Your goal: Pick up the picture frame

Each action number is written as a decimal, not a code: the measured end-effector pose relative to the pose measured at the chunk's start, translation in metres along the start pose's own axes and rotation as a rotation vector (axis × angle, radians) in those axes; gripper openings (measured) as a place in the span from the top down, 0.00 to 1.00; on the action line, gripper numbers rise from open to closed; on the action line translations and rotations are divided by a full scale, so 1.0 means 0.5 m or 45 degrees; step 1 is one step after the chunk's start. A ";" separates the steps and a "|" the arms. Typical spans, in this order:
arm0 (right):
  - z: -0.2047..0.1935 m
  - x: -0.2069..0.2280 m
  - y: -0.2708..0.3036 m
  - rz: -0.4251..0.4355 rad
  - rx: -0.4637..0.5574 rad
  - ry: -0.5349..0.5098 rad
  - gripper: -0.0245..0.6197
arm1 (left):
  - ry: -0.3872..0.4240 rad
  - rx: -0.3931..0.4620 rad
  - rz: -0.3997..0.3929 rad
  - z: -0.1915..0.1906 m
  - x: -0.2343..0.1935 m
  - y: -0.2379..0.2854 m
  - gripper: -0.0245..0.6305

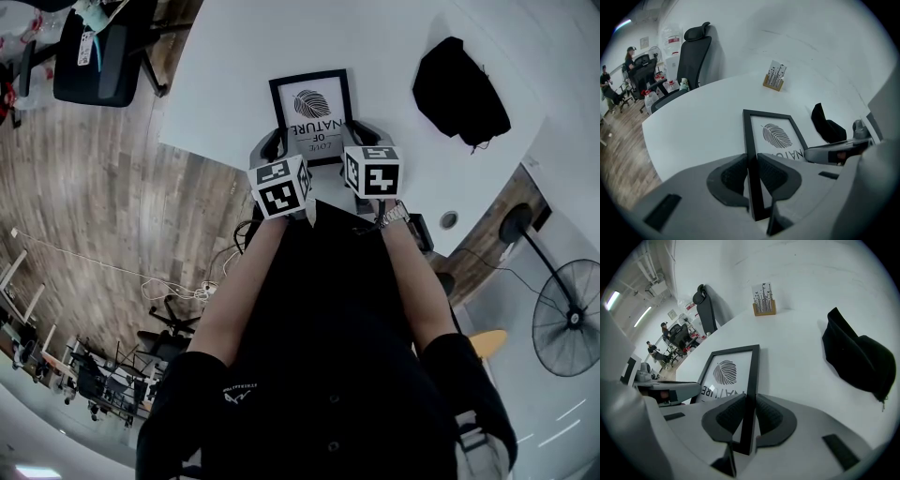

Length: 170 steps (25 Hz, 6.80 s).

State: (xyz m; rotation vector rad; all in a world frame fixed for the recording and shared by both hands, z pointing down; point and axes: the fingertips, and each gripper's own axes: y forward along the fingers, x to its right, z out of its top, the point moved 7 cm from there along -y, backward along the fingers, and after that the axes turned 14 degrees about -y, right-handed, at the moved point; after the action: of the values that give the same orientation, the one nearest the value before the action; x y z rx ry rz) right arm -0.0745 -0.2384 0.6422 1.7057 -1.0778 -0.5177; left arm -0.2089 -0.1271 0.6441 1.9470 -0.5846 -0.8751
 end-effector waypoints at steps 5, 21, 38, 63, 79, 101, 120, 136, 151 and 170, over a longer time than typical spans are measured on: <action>-0.011 -0.015 -0.010 0.005 0.011 0.014 0.86 | 0.004 0.016 0.003 -0.010 -0.007 -0.020 0.85; -0.084 -0.072 -0.064 0.030 0.047 -0.016 0.86 | -0.017 0.081 0.016 -0.092 -0.030 -0.098 0.85; -0.155 -0.096 -0.124 0.047 0.110 -0.083 0.86 | -0.040 0.205 0.020 -0.183 -0.020 -0.172 0.85; -0.094 -0.107 -0.248 0.006 0.342 -0.150 0.86 | 0.066 0.482 -0.013 -0.135 0.040 -0.295 0.85; 0.009 -0.112 -0.387 -0.074 0.593 -0.218 0.86 | 0.183 0.724 -0.090 -0.036 0.108 -0.415 0.85; 0.133 -0.163 -0.683 -0.236 1.116 -0.327 0.85 | 0.384 1.236 -0.255 0.086 0.223 -0.696 0.85; 0.138 -0.173 -0.729 -0.251 1.310 -0.398 0.86 | 0.391 1.427 -0.276 0.069 0.233 -0.743 0.85; 0.124 -0.176 -0.744 -0.249 1.372 -0.406 0.86 | 0.389 1.469 -0.317 0.063 0.247 -0.765 0.85; 0.123 -0.178 -0.741 -0.247 1.366 -0.401 0.86 | 0.397 1.475 -0.285 0.055 0.233 -0.753 0.85; 0.124 -0.175 -0.733 -0.233 1.340 -0.400 0.86 | 0.384 1.462 -0.265 0.052 0.233 -0.748 0.85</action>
State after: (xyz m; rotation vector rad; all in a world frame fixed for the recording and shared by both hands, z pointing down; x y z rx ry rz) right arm -0.0139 -0.1631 0.2725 2.7159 -1.5811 -0.3423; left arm -0.1340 -0.0388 0.2690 3.1406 -0.7993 -0.3126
